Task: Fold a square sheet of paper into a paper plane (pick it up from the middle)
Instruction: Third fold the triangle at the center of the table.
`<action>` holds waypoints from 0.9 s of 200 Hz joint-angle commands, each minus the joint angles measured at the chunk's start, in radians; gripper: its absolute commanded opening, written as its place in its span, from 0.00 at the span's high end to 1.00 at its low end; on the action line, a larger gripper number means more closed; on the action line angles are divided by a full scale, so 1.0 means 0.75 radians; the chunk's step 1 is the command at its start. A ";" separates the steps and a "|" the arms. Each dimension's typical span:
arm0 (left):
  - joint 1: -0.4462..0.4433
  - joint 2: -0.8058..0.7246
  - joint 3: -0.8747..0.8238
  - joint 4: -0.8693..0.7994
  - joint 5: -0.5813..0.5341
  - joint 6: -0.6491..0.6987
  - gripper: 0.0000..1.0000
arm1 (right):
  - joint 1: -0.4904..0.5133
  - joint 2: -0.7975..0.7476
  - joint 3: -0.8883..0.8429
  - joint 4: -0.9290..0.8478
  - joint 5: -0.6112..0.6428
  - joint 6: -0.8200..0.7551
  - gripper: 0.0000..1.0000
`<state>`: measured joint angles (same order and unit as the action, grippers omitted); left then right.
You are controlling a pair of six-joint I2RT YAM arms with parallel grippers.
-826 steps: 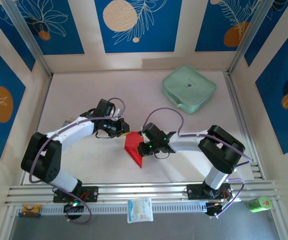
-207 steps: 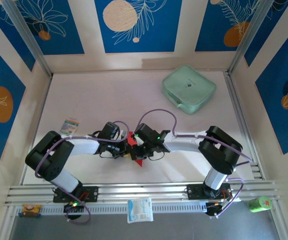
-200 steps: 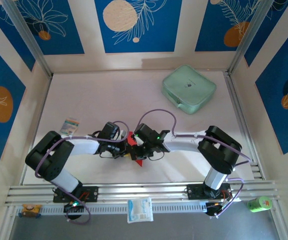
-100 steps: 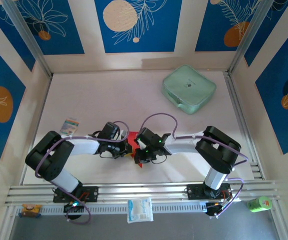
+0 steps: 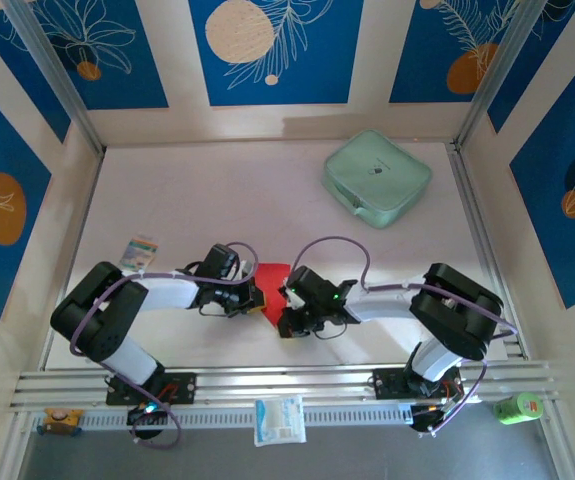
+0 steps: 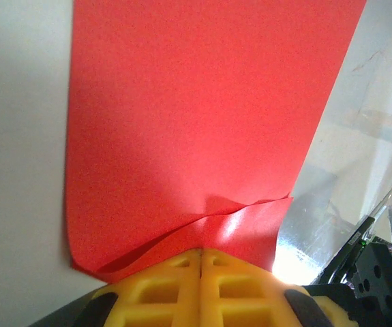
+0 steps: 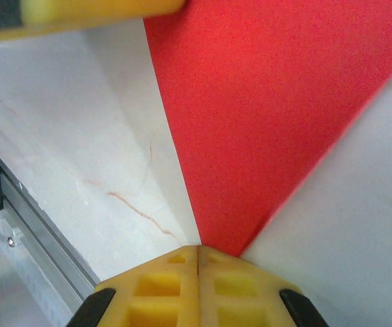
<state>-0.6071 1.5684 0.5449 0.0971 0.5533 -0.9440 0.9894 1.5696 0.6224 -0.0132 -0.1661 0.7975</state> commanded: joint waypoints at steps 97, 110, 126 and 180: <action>-0.049 -0.088 -0.192 0.118 -0.252 -0.242 1.00 | -0.083 -0.111 0.096 -0.107 -0.052 0.013 0.95; -0.063 -0.119 -0.204 0.108 -0.292 -0.258 1.00 | -0.077 -0.041 0.152 -0.102 -0.045 0.012 0.95; -0.068 -0.149 -0.209 0.101 -0.316 -0.265 1.00 | -0.076 0.050 0.217 -0.106 -0.040 0.013 0.94; -0.069 -0.173 -0.187 0.057 -0.310 -0.222 0.98 | -0.122 0.188 0.250 -0.115 -0.081 0.010 0.94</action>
<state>-0.6533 1.4342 0.4103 0.2195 0.3649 -1.1210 0.9146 1.6852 0.8082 -0.0753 -0.1917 0.8047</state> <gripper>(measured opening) 0.064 0.066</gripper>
